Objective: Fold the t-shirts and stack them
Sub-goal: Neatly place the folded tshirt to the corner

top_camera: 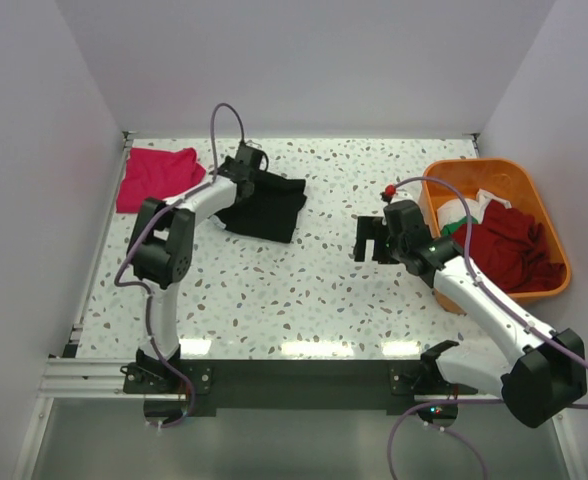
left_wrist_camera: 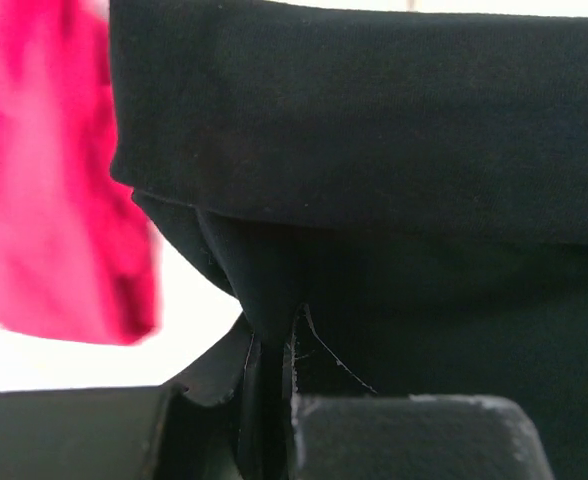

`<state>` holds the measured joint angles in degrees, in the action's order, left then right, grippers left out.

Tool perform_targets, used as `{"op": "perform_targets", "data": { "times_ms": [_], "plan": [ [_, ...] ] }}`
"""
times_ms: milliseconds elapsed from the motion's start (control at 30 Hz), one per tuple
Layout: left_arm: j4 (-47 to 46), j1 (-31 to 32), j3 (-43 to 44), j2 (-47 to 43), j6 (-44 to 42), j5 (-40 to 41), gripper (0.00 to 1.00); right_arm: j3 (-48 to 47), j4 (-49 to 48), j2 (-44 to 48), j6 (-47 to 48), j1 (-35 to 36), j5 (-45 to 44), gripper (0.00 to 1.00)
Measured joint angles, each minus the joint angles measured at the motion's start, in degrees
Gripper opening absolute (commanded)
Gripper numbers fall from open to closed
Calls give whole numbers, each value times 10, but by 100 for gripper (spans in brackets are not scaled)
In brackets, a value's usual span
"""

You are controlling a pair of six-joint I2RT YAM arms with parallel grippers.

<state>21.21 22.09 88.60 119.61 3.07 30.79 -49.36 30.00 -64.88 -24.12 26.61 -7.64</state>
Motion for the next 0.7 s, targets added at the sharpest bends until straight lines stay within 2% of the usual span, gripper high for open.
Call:
{"op": "perform_targets", "data": {
  "times_ms": [400, 700],
  "plan": [
    [-23, -120, 34, -22, -162, 40, 0, 0, -5, -44, 13, 0, -3, 99],
    [-40, -147, 78, -31, -213, 42, 0, 0, -5, -64, 17, 0, -5, 99]
  ]
}}
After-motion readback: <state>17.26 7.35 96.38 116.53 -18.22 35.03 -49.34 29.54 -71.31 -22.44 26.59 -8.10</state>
